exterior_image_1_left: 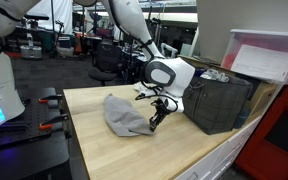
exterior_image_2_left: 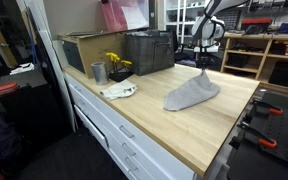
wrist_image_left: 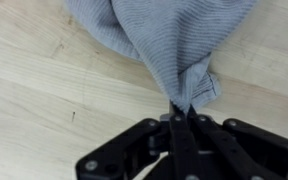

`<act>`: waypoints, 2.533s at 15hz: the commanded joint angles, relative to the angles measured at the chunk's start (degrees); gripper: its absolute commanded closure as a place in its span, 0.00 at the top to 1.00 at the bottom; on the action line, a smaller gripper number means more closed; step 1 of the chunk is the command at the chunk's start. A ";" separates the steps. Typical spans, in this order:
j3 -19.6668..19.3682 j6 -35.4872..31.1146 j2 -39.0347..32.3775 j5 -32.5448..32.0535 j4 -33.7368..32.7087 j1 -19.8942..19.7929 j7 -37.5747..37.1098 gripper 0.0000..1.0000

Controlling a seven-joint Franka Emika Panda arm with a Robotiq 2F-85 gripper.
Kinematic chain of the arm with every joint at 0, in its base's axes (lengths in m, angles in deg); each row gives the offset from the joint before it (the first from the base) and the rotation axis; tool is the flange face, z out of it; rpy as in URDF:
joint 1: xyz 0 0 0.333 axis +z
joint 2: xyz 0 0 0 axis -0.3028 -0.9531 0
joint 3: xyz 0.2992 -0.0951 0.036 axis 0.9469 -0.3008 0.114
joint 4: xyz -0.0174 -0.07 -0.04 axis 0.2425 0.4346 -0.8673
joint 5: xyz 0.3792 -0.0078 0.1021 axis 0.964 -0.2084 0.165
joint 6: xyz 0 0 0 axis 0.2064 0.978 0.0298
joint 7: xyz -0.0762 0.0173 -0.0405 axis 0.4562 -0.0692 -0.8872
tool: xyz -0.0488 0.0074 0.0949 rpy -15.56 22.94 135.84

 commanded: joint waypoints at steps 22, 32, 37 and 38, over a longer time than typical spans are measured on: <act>-5.06 -3.43 10.47 -29.95 -5.90 12.84 -23.72 0.29; -2.78 -3.40 14.88 -26.29 0.24 10.55 -20.44 0.96; 3.81 -1.59 18.55 -11.75 7.52 6.08 -10.38 1.00; 4.96 -1.16 18.74 -9.00 8.52 5.49 -7.70 1.00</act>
